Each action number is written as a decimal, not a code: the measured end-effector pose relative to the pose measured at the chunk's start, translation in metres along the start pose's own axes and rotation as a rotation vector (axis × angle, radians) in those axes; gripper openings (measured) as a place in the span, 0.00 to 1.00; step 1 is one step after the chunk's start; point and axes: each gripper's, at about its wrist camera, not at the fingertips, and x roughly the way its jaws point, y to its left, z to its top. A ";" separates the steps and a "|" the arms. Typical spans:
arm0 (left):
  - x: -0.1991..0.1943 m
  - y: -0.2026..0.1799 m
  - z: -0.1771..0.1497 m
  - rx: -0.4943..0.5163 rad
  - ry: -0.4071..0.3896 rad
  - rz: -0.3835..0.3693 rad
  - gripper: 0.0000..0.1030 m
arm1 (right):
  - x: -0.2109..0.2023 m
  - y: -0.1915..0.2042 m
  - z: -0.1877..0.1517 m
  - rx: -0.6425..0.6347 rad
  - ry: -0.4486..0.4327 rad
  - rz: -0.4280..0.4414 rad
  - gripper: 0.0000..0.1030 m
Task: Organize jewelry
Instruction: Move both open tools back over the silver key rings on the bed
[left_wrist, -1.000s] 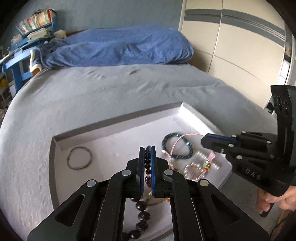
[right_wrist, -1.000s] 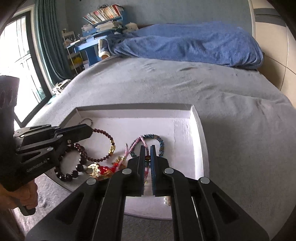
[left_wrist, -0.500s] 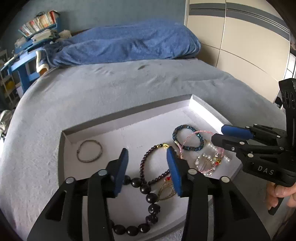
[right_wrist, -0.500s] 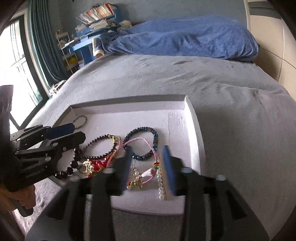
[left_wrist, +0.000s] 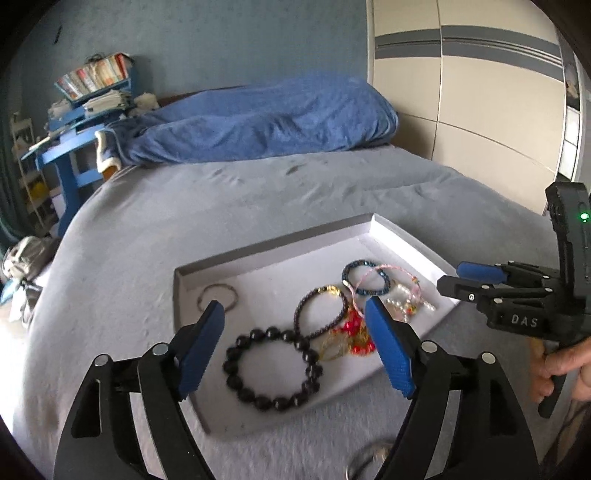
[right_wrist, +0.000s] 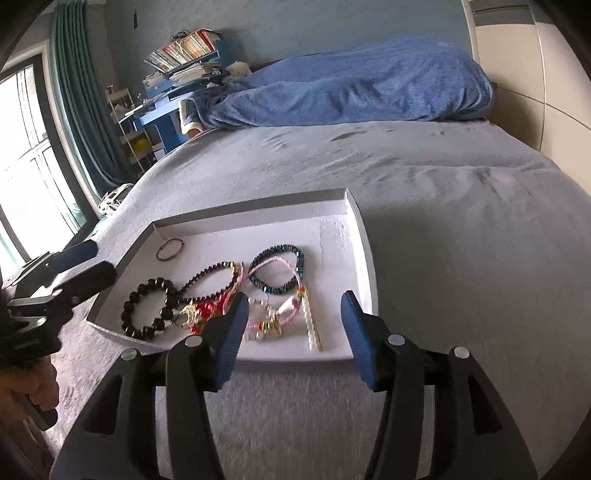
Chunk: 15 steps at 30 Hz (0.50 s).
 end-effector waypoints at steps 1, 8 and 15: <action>-0.004 0.001 -0.003 -0.006 -0.001 0.001 0.77 | -0.003 -0.001 -0.004 0.005 0.001 0.000 0.51; -0.038 0.010 -0.037 -0.079 0.008 0.022 0.77 | -0.021 0.001 -0.021 0.032 0.001 0.003 0.53; -0.052 0.016 -0.072 -0.140 0.049 0.020 0.78 | -0.032 0.010 -0.042 0.018 0.012 0.018 0.57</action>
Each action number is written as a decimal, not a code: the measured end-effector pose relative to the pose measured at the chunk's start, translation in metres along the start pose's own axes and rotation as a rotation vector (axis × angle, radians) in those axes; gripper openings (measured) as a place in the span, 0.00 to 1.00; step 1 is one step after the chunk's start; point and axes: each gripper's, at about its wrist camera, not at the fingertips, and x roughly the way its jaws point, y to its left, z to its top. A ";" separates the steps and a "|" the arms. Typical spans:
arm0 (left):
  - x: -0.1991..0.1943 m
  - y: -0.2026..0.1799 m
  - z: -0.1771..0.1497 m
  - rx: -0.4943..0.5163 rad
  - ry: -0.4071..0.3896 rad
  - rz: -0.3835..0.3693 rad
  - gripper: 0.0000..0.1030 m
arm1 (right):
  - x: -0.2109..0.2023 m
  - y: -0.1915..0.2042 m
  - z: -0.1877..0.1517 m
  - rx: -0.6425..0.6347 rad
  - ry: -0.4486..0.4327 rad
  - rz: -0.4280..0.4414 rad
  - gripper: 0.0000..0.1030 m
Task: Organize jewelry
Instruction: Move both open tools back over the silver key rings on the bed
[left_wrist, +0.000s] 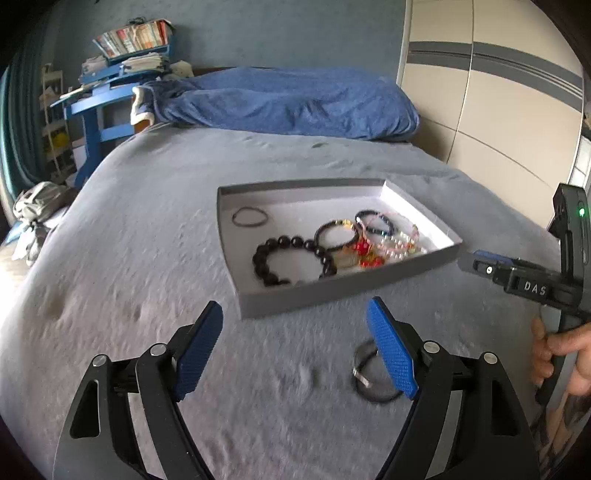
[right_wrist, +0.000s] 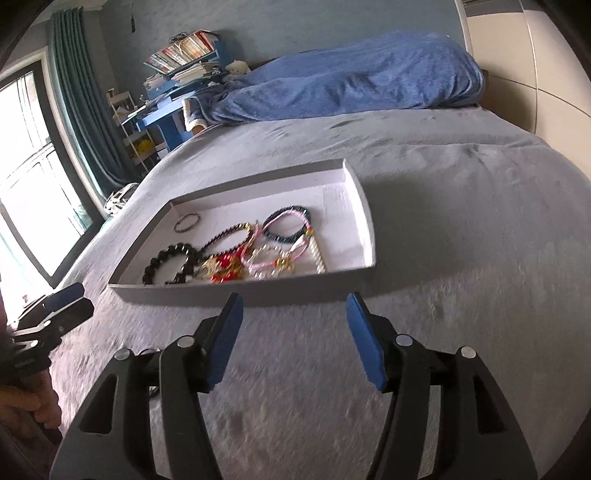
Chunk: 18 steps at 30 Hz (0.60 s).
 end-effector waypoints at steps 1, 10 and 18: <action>-0.003 0.000 -0.004 0.001 0.001 0.000 0.78 | 0.000 0.000 -0.001 -0.001 0.002 0.000 0.57; -0.002 -0.016 -0.019 0.058 0.024 -0.040 0.78 | -0.001 -0.005 -0.016 0.005 0.028 -0.017 0.60; 0.015 -0.051 -0.030 0.177 0.087 -0.139 0.78 | 0.001 -0.016 -0.022 0.038 0.040 -0.014 0.60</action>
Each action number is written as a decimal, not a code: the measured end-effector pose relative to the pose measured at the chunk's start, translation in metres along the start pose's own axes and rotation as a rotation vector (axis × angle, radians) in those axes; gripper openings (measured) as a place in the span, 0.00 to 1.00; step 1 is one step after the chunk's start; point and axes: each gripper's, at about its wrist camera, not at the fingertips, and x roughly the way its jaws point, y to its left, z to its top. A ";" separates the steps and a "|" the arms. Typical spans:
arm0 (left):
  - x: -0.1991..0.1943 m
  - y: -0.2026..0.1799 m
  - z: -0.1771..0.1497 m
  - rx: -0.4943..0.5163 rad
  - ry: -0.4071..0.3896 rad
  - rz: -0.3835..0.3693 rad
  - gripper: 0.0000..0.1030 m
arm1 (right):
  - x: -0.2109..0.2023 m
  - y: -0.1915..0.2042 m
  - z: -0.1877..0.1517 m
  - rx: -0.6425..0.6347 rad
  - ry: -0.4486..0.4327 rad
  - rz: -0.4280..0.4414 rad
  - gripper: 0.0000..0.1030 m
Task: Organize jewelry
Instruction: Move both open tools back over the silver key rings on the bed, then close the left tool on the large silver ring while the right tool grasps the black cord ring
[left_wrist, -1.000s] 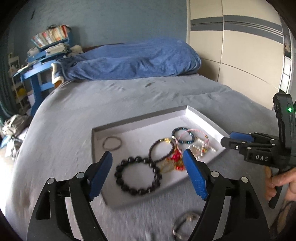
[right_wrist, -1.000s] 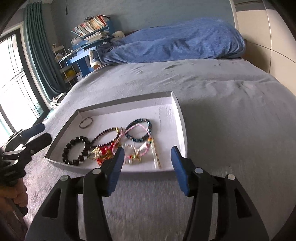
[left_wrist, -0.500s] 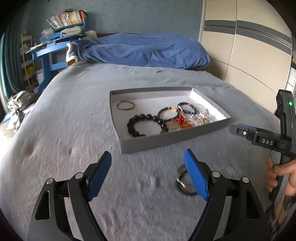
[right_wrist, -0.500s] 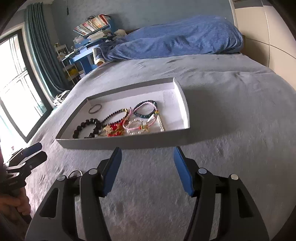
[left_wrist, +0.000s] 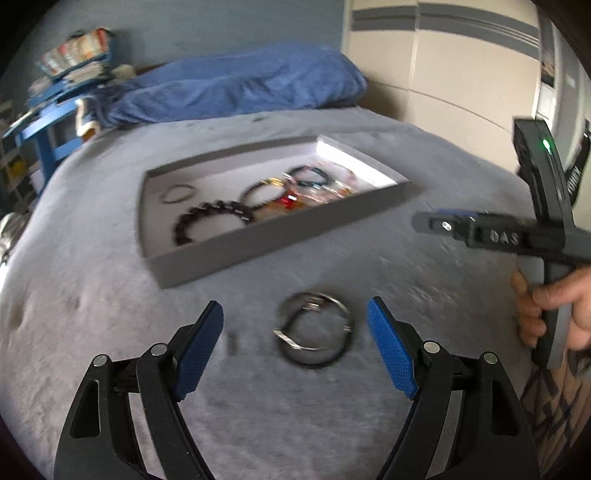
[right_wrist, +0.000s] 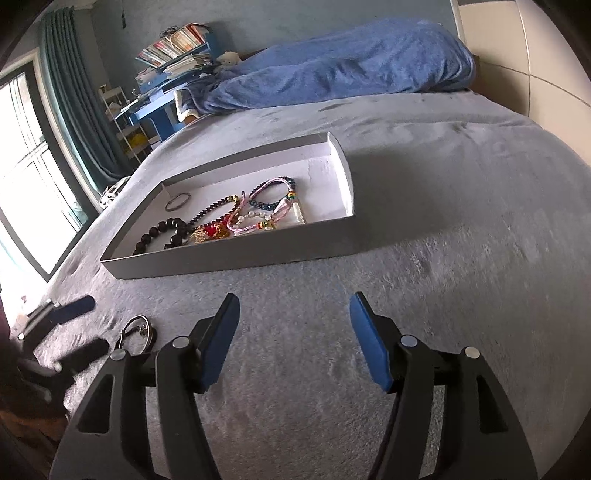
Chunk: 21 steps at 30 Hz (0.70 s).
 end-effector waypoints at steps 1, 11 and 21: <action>0.002 -0.003 0.000 0.015 0.006 -0.011 0.78 | 0.001 0.000 0.000 -0.001 0.001 0.000 0.60; 0.030 0.000 0.002 -0.016 0.110 -0.060 0.50 | 0.005 0.006 -0.002 -0.032 0.013 -0.001 0.60; 0.008 0.006 0.005 -0.043 0.016 -0.062 0.50 | 0.007 0.023 -0.006 -0.089 0.021 0.022 0.60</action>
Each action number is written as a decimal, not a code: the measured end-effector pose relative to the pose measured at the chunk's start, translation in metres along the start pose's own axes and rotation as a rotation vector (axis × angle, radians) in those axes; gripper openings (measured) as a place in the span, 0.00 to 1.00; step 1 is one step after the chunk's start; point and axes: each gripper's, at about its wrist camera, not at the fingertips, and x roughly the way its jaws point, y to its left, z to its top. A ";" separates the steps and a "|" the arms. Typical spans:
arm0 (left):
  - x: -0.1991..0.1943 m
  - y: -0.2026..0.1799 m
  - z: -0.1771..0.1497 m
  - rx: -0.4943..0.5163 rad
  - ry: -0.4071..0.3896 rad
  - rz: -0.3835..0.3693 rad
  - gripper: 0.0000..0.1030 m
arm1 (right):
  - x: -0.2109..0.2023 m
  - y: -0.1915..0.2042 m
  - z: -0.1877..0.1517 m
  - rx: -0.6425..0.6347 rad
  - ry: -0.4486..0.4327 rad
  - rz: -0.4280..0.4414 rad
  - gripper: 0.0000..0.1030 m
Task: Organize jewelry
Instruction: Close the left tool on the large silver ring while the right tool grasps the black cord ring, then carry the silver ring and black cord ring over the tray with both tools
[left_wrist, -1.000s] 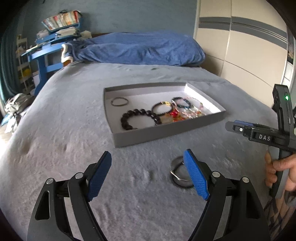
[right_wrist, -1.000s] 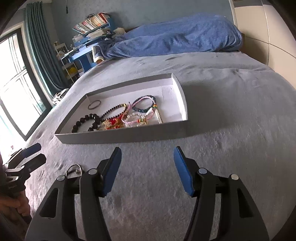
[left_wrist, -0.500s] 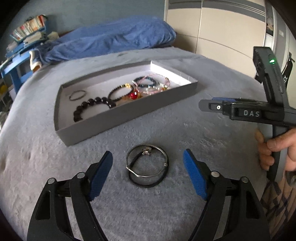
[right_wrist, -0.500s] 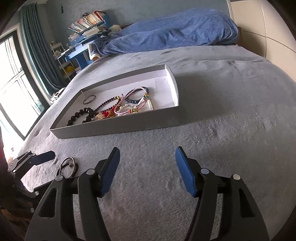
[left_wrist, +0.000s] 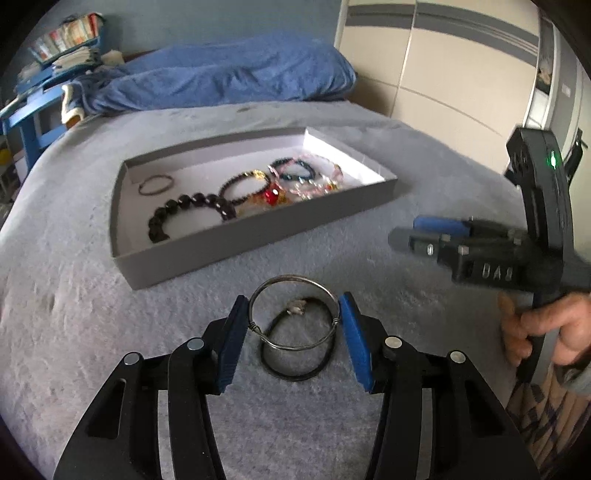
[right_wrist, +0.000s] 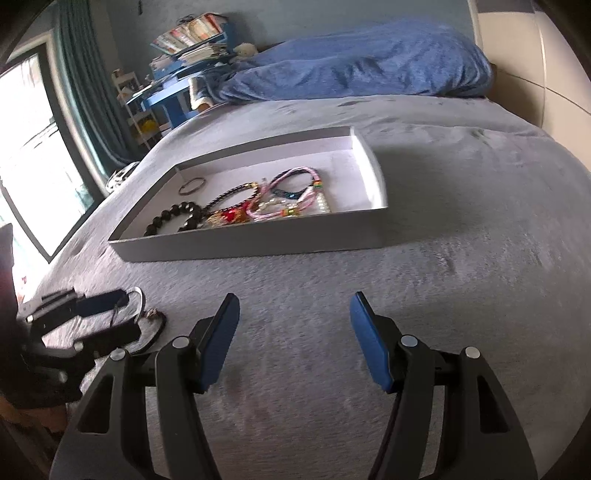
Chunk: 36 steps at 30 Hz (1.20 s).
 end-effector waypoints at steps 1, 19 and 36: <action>-0.003 0.003 0.001 -0.011 -0.009 0.005 0.50 | 0.000 0.003 -0.001 -0.007 0.001 0.007 0.60; -0.027 0.063 -0.002 -0.212 -0.031 0.161 0.50 | 0.035 0.097 -0.012 -0.286 0.126 0.111 0.48; -0.046 0.044 0.024 -0.135 -0.072 0.155 0.50 | 0.006 0.105 -0.001 -0.333 0.056 0.155 0.03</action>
